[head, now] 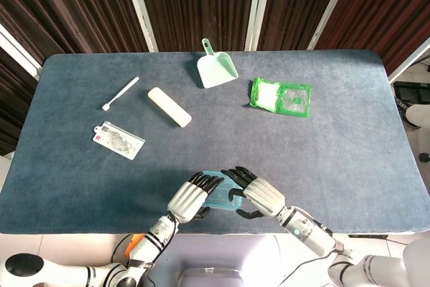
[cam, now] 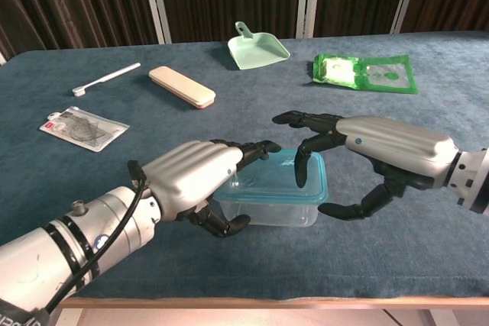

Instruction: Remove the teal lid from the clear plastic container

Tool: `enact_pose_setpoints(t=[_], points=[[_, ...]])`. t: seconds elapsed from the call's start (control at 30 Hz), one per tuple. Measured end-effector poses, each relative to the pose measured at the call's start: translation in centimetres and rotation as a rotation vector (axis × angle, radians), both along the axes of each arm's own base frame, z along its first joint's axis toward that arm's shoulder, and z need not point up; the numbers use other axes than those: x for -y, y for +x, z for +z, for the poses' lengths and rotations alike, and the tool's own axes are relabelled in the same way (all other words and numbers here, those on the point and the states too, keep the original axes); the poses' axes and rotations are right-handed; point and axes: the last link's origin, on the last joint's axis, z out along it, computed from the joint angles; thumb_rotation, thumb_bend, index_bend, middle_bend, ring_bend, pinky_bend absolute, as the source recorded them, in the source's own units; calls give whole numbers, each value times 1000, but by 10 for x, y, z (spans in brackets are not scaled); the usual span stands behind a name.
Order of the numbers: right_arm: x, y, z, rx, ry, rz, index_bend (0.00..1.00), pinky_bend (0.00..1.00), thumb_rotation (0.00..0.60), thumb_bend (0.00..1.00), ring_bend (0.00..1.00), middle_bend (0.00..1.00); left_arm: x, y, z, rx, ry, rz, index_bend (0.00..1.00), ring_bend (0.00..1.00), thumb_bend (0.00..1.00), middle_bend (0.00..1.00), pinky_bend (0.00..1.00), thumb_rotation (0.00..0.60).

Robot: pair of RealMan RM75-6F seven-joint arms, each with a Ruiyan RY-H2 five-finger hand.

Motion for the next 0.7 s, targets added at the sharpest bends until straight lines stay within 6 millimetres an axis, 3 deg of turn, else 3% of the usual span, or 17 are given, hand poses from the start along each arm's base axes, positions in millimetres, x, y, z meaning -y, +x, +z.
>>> enact_pose_setpoints(t=[0.7], points=[[0, 0, 3, 19, -5, -6, 573, 0, 600, 432, 0, 19, 1, 0, 1, -1, -3, -13, 0, 422, 364, 557, 515, 600]])
